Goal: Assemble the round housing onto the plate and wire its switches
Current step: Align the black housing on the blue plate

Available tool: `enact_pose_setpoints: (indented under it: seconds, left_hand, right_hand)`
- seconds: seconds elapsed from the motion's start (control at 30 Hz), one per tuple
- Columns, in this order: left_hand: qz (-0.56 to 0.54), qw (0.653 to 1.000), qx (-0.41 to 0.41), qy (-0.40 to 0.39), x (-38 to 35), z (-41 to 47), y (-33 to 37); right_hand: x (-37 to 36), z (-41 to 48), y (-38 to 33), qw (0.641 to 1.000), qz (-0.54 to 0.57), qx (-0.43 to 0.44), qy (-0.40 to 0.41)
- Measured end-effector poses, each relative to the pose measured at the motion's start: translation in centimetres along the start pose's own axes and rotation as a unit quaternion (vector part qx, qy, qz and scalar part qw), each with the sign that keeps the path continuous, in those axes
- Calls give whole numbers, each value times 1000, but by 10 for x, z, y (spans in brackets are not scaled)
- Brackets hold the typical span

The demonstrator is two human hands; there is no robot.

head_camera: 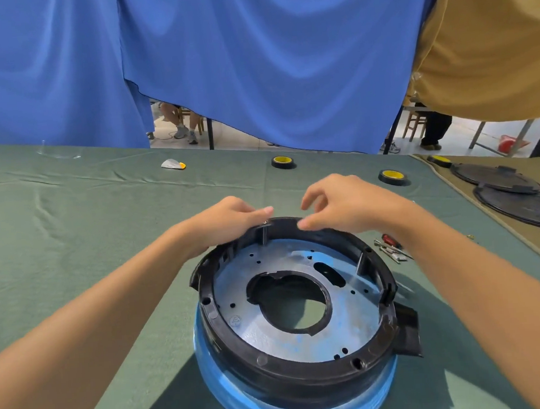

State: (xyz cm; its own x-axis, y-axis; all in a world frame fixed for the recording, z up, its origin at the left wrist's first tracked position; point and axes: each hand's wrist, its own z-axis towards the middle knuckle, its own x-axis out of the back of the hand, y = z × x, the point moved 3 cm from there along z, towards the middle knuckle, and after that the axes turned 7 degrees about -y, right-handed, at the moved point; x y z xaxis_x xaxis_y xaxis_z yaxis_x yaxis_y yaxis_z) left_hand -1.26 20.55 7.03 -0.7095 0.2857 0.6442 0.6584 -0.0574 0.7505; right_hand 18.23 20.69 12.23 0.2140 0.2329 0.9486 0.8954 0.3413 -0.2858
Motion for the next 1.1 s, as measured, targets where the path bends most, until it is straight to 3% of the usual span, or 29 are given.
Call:
enact_pose_setpoints:
  seconds: [0.1,0.17,0.37,0.53,0.7,0.87,1.0,1.1]
  left_hand:
    - [-41,998,42,-31,3,3,-6]
    - [-48,997,55,-33,4,3,-6]
    - [-42,996,63,-52,7,5,-8]
    - [-35,995,69,-66,8,5,-7]
    - [24,997,76,-10,10,5,-9]
    - [6,998,35,-45,6,-2,-11]
    - [-35,998,41,-21,-2,-5,-16]
    - [-39,998,45,-34,-3,-6,-13]
  right_hand:
    - [-6,-24,26,987,-16,-109,-114]
    - [-14,-34,35,978,9,-139,-153]
    - [-30,-27,37,978,6,-162,-129]
    - [-33,-26,46,967,123,-161,-156]
    - [-30,-31,57,931,256,-168,-197]
    - [-40,-29,57,905,387,-121,-130]
    - [-42,-29,57,924,348,-111,-113]
    - [-21,-33,75,952,290,-96,21]
